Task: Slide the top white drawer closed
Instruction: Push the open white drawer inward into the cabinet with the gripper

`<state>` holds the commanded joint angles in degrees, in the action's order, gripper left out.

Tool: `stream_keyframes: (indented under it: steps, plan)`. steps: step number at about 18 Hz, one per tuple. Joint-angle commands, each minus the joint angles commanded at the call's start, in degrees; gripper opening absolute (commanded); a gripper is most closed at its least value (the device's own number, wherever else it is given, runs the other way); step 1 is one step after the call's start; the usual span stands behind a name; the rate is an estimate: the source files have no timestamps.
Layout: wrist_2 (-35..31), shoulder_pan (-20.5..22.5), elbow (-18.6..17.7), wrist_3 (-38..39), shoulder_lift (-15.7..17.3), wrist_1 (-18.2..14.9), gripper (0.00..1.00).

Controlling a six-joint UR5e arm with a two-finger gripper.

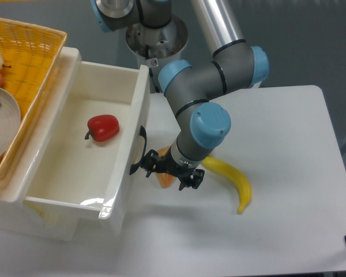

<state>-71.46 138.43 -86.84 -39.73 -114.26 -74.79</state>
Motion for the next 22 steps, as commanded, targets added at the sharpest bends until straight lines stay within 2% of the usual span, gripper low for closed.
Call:
stream_keyframes:
  steps: [22]
  plan:
    - [-0.18,-3.26,-0.88,0.26,2.2,-0.96,1.0]
